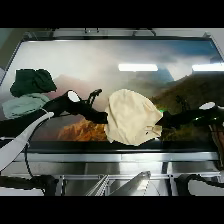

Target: Fold the shirts.

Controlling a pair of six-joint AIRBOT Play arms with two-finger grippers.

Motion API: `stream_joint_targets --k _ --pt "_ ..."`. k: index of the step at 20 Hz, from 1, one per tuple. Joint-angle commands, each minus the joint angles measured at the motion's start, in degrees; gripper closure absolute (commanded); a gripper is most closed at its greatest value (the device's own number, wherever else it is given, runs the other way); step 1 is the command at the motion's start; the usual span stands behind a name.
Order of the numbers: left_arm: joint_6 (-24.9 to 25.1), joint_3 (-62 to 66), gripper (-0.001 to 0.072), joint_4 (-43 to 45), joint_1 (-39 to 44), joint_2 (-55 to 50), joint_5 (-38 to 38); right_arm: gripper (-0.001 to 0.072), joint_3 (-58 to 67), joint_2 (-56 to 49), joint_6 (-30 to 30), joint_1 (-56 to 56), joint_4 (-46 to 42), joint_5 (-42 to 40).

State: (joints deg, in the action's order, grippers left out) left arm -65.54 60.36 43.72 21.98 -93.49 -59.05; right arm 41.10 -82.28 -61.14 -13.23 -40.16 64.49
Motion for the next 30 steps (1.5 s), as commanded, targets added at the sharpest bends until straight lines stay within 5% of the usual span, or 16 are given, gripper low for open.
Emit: stream_joint_targets --k 1,6,10,15,18,23,30 --pt "-0.1 5.6 0.0691 -1.9 -2.8 4.2 -8.4 0.0688 4.8 2.7 5.8 0.0 9.8 12.5" --pt "-0.1 19.3 0.0689 -10.5 -13.0 23.7 -22.5 0.0687 20.2 17.7 8.7 -0.4 33.8 22.9" --pt "-0.1 33.5 0.0688 -20.4 -21.3 36.9 -23.7 0.0686 32.9 29.3 9.0 -0.3 46.8 22.3" --pt "-0.1 49.0 0.0686 -20.8 -34.0 46.4 -21.3 0.0687 41.7 41.2 8.9 -0.3 45.4 9.7" --pt "-0.1 55.8 0.0686 -21.9 -44.0 43.9 -21.9 0.0686 42.2 42.9 8.9 -0.2 37.3 2.8" --pt "0.8 49.7 0.0687 -26.9 -42.1 29.9 -24.0 0.0686 41.6 28.5 7.8 6.1 26.5 1.9" --pt "6.9 39.8 0.0689 -8.1 -27.1 -0.7 -15.6 0.0687 41.6 -7.5 10.4 14.5 22.2 -14.3"
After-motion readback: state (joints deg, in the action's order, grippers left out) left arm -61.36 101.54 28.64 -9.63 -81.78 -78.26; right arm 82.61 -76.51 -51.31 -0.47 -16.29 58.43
